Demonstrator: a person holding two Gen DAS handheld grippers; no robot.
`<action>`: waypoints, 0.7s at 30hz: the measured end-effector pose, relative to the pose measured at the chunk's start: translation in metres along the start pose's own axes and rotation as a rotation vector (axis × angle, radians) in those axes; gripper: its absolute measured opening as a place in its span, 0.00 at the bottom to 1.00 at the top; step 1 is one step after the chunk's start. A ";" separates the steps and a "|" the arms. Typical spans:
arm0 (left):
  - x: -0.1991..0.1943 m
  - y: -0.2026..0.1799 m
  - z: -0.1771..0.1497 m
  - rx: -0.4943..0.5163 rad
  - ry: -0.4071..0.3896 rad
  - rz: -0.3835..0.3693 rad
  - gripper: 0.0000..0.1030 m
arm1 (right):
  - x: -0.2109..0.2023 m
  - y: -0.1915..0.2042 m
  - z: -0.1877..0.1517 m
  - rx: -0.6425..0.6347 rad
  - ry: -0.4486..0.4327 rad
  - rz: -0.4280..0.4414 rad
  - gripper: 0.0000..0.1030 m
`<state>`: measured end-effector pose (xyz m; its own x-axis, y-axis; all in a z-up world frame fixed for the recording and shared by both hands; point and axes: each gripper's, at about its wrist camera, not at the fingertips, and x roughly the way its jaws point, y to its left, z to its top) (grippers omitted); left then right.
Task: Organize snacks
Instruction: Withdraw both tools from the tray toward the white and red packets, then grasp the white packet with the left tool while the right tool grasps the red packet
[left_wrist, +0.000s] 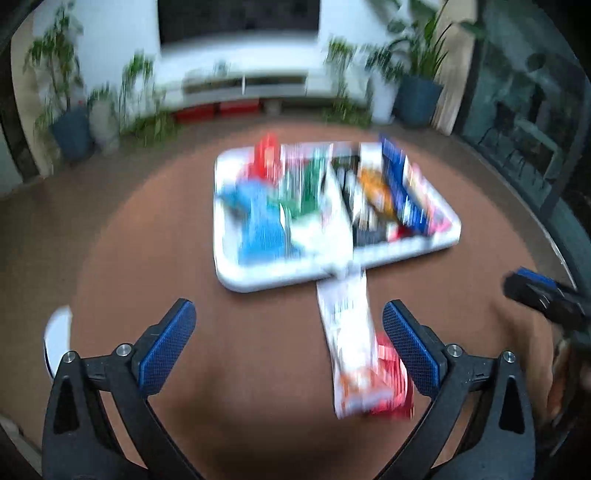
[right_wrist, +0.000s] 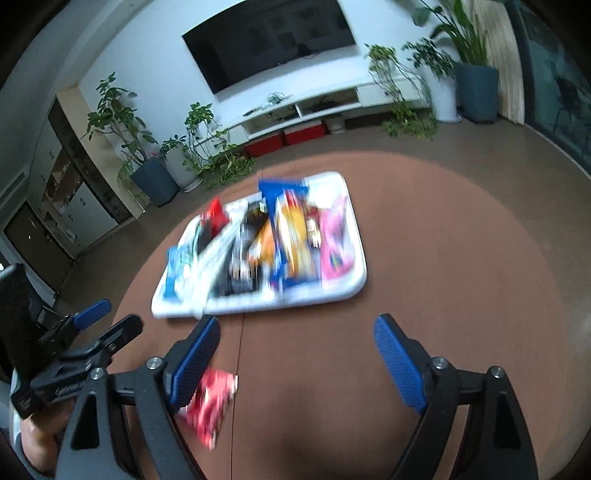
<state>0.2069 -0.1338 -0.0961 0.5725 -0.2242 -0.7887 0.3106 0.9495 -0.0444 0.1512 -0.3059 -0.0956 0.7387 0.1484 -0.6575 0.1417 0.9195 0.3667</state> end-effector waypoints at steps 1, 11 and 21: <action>0.004 -0.002 -0.007 -0.007 0.030 -0.009 0.99 | -0.003 0.000 -0.012 0.008 0.009 0.003 0.85; 0.022 -0.025 -0.011 0.080 0.097 0.061 0.99 | -0.019 0.016 -0.065 -0.051 0.035 -0.023 0.85; 0.064 -0.027 0.001 0.124 0.173 0.063 0.54 | -0.010 0.028 -0.067 -0.104 0.064 -0.030 0.84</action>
<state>0.2360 -0.1741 -0.1442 0.4587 -0.1139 -0.8813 0.3754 0.9238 0.0760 0.1031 -0.2571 -0.1231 0.6913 0.1396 -0.7090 0.0920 0.9561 0.2781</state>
